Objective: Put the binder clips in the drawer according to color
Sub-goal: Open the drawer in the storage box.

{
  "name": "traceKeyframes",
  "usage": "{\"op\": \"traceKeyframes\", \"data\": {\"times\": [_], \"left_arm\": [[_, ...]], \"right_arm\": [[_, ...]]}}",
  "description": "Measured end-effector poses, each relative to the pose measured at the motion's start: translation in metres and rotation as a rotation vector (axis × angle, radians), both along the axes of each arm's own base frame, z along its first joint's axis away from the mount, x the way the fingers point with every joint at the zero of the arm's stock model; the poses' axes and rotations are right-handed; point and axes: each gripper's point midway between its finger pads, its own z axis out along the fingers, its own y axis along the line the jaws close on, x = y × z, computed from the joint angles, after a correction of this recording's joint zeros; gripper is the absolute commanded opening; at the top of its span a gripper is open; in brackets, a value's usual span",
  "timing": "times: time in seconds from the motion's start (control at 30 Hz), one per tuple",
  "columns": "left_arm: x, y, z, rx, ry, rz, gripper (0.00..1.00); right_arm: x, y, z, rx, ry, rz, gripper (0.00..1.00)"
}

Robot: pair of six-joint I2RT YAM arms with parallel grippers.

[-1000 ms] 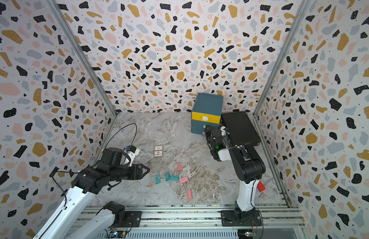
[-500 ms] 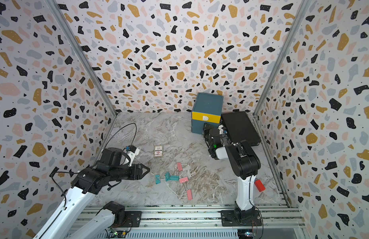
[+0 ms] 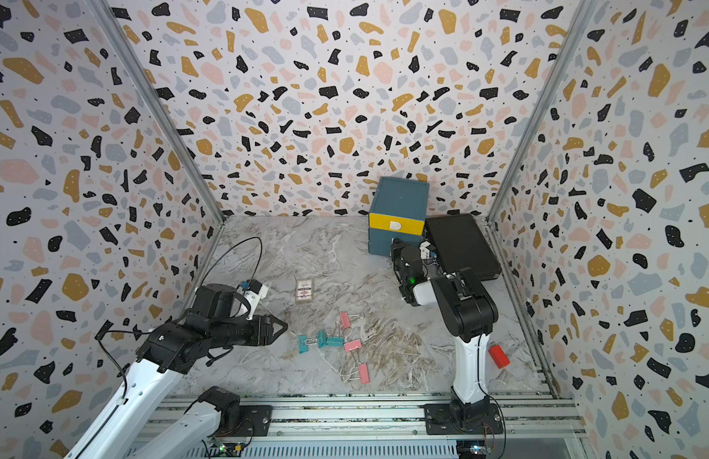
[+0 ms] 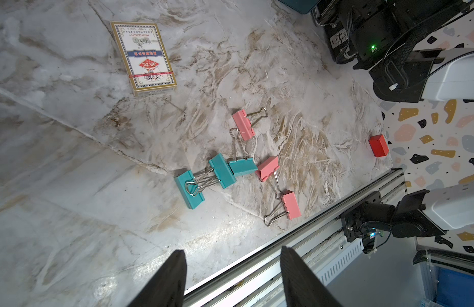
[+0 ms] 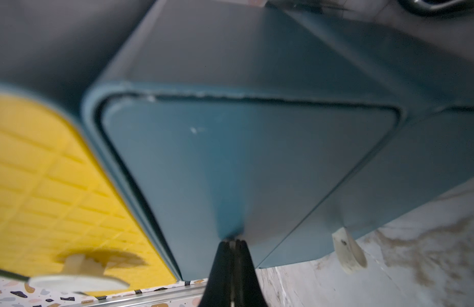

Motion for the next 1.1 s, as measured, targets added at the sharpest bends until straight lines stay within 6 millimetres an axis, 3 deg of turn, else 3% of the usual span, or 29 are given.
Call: {"op": "traceKeyframes", "data": {"times": [0.4,0.93,1.1], "left_arm": [[0.0,0.001,-0.001,0.001,0.002,0.004,0.59],[0.0,0.001,-0.001,0.001,0.001,0.005,0.59],[0.0,0.001,-0.001,0.001,0.0,0.005,0.59]], "right_arm": [[-0.009,0.001,-0.002,0.001,0.002,-0.015,0.0],[-0.112,0.013,-0.002,-0.029,0.07,0.032,0.0],[-0.134,0.013,0.006,-0.041,0.083,0.053,0.0]]}}
